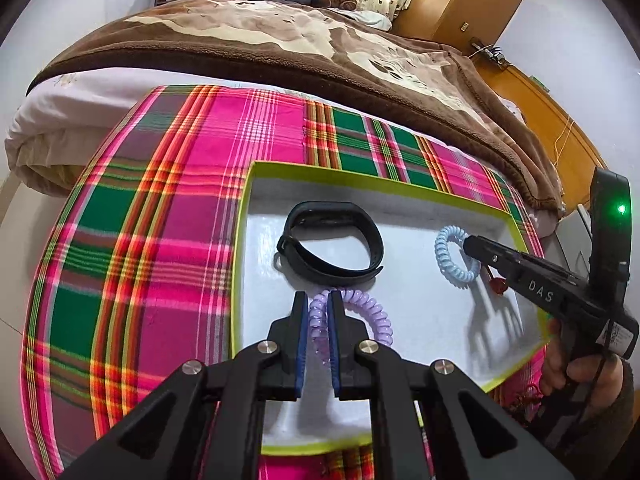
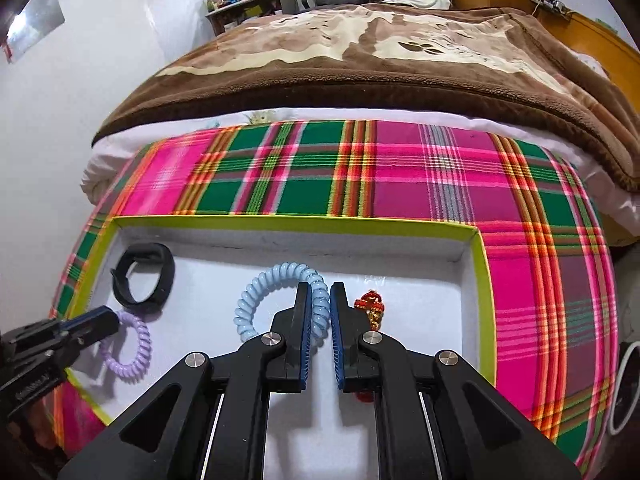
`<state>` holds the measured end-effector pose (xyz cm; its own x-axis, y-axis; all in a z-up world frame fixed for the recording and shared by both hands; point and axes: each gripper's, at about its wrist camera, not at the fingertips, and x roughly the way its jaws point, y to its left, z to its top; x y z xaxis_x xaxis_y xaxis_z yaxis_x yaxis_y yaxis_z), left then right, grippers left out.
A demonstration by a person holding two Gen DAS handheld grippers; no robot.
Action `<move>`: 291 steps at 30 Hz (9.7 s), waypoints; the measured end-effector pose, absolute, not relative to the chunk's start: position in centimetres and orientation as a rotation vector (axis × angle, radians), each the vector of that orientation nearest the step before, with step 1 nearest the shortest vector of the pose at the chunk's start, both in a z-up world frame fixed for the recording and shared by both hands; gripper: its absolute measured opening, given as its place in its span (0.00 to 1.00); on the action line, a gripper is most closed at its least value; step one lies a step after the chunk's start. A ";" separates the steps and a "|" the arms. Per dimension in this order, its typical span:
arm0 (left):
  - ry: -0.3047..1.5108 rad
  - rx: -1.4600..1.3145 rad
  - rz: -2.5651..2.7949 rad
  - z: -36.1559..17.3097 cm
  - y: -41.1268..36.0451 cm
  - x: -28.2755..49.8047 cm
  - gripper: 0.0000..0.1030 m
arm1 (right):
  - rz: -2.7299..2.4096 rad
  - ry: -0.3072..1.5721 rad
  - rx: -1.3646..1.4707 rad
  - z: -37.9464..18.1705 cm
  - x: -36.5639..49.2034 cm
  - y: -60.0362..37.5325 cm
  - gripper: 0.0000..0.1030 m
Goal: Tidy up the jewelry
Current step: 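Carry both hair ties with both tools over the yellow box, then open both tools to release the hair ties into the box, then move the right tool to the dark beaded tassel and grasp it, then grasp the gold ring with the left tool while the right tool lifts the beaded tassel, then carry the ring and tassel over the yellow box and open both tools, then move the left tool to the black hair tie with teal bead and grasp it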
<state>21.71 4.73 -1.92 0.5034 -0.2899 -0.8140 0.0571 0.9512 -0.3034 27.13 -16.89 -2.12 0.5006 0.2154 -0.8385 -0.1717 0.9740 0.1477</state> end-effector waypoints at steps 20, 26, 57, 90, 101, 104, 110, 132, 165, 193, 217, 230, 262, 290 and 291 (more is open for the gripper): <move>0.995 -0.263 -0.224 -0.8 4.6 20.5 0.37 | 0.221 0.994 0.007 -1.2 25.8 -16.8 0.23; 0.957 -0.260 -0.207 0.4 5.1 18.6 0.38 | 0.249 0.943 0.033 0.6 23.7 -17.2 0.36; 0.889 -0.302 -0.217 -0.1 7.1 6.2 0.47 | 0.206 0.846 0.138 0.0 6.1 -26.5 0.37; 0.946 -0.313 -0.199 -2.1 7.2 6.5 0.50 | 0.299 0.886 -0.145 -2.4 9.1 -18.0 0.31; 0.958 -0.284 -0.202 -2.2 6.4 6.9 0.50 | 0.342 0.794 -0.037 -0.8 8.1 -19.2 0.24; 0.957 -0.264 -0.209 -2.1 5.8 7.4 0.50 | 0.343 0.761 -0.006 -0.5 8.1 -19.4 0.24; 0.967 -0.192 -0.226 -2.5 4.3 8.9 0.50 | 0.363 0.718 0.043 0.2 7.5 -19.8 0.24; 0.931 0.109 -0.196 -2.9 0.5 9.7 0.45 | 0.342 0.724 0.065 0.1 7.6 -20.6 0.24; 0.855 0.010 -0.251 1.1 0.9 10.8 0.22 | 0.331 0.701 0.046 2.0 8.7 -20.9 0.24; 0.915 0.014 -0.328 -0.7 -3.7 22.1 0.22 | 0.323 0.861 -0.032 -1.0 18.5 -20.0 0.24; 0.952 -0.019 -0.329 -1.9 -3.3 23.1 0.27 | 0.313 0.891 -0.068 -2.1 19.1 -19.5 0.29; 0.941 -0.043 -0.323 -0.8 -2.9 21.9 0.39 | 0.309 0.873 -0.027 -1.5 18.5 -19.9 0.34; 0.880 -0.075 -0.373 0.7 -0.2 9.1 0.48 | 0.369 0.802 0.059 0.9 8.2 -20.0 0.34; 0.968 -0.008 -0.391 -2.6 -2.4 7.6 0.32 | 0.318 0.818 0.138 0.2 5.0 -21.1 0.35; 0.970 -0.012 -0.390 -2.6 -2.3 7.7 0.28 | 0.316 0.819 0.136 0.2 5.0 -21.1 0.35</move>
